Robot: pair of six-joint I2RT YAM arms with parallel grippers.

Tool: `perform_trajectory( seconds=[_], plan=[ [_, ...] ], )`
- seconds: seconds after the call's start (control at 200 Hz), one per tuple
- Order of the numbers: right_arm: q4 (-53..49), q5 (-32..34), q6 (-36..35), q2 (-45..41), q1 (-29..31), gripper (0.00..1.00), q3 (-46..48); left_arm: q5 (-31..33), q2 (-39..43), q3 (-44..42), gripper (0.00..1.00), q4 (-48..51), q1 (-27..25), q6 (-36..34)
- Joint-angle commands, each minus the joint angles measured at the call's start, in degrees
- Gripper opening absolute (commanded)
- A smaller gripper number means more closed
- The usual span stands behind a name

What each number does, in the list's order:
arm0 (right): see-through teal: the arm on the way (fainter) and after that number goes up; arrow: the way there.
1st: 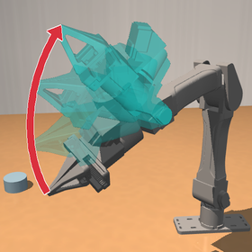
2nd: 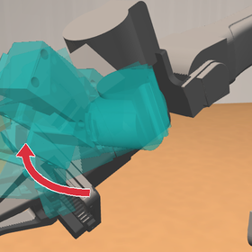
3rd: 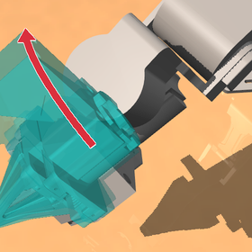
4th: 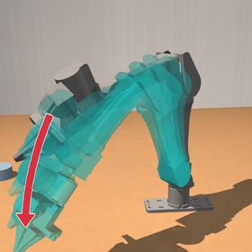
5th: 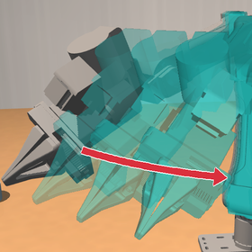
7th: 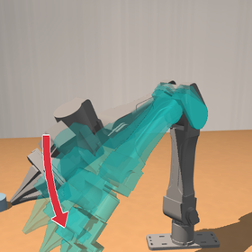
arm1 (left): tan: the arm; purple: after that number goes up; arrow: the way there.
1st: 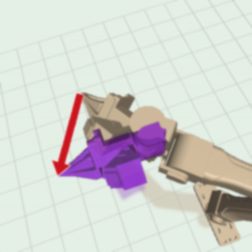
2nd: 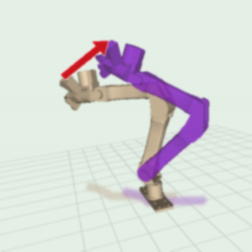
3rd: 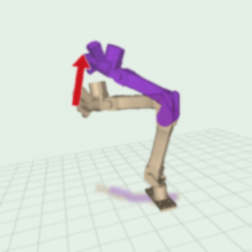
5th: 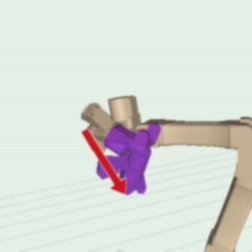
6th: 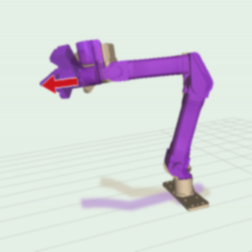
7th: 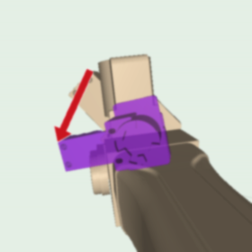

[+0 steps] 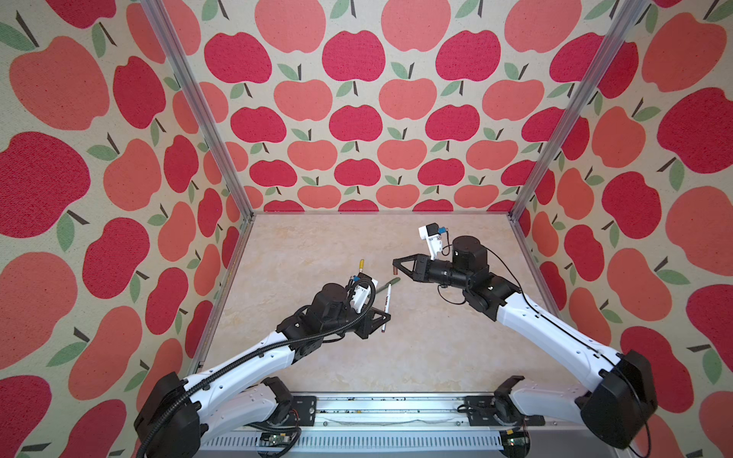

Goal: Insert the pens into the pen caps
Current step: 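Swing the right gripper over the marker tip, cap opening facing down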

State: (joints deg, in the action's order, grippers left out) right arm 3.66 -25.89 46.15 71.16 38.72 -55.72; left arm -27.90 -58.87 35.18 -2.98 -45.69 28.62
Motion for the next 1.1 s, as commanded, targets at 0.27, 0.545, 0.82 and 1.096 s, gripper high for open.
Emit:
perform_trajectory(
  seconds=[0.27,0.545,0.82,1.096],
  plan=[
    [3.0,-2.2,1.9,1.4,1.4,0.03,1.8,-0.3,-0.3,-0.1,0.01,-2.2,-0.4,-1.0],
    [2.5,-1.6,1.8,1.4,2.2,0.02,1.4,-0.1,-0.2,-0.3,0.01,-2.3,-0.4,-1.1],
    [1.8,-0.9,1.4,1.4,3.4,0.02,1.7,0.6,0.5,-0.7,0.02,-2.2,-0.4,-1.1],
    [0.5,0.0,0.6,0.5,3.6,0.02,1.4,1.4,1.3,-1.3,0.02,-2.2,-0.4,-0.9]
  ],
)
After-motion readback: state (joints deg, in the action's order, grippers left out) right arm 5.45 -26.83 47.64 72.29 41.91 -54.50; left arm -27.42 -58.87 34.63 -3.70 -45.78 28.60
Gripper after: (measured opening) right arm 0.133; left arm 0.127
